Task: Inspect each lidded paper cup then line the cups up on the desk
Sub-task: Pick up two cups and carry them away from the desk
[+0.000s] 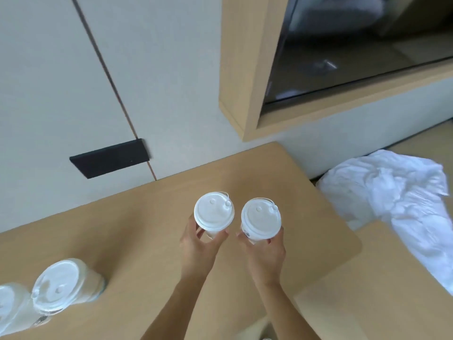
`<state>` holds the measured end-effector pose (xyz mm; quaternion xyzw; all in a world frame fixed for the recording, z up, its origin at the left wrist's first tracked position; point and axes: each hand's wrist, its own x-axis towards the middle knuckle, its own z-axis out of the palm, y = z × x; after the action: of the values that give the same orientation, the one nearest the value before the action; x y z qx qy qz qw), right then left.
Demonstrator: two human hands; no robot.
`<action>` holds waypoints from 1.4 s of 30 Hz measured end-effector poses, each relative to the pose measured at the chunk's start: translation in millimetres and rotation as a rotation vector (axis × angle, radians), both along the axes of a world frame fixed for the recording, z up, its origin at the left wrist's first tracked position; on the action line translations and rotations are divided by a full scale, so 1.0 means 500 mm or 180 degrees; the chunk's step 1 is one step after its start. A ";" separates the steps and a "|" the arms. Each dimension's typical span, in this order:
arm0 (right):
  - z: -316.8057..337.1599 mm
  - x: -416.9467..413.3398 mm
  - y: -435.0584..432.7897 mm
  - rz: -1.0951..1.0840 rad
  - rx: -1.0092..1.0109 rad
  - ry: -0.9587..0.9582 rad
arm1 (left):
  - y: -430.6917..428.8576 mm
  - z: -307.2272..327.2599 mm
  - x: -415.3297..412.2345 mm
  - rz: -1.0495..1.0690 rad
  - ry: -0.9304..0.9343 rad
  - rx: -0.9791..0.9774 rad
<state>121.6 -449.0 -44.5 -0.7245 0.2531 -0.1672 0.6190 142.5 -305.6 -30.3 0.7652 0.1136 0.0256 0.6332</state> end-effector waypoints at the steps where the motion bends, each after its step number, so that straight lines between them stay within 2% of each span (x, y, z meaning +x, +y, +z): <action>1: 0.001 -0.012 -0.032 -0.0133 0.0022 0.0014 | -0.033 0.003 -0.003 -0.0155 -0.0019 0.0019; 8: 0.001 -0.128 -0.256 -0.0905 0.0069 0.0139 | -0.269 0.004 -0.057 -0.0924 0.0055 -0.0059; 14: -0.030 -0.293 -0.466 -0.1594 -0.0029 0.0380 | -0.510 -0.022 -0.162 -0.1589 0.0169 -0.0091; 20: -0.091 -0.463 -0.665 -0.2113 -0.0021 0.0634 | -0.738 -0.087 -0.283 -0.2171 0.0222 0.0035; 27: -0.236 -0.632 -0.841 -0.2523 0.0091 0.0944 | -0.956 -0.239 -0.401 -0.2792 0.0230 0.0149; 36: -0.433 -0.735 -0.933 -0.2721 0.0365 0.1252 | -1.068 -0.436 -0.484 -0.3253 0.0390 0.0343; 42: -0.498 -0.744 -0.944 -0.2707 0.0523 0.1312 | -1.077 -0.493 -0.495 -0.3203 0.0475 0.0447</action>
<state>-250.3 -921.2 -293.3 -0.5235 0.6568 -0.2379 0.4878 -105.2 -844.0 -276.6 0.7655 -0.2259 -0.3294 0.5045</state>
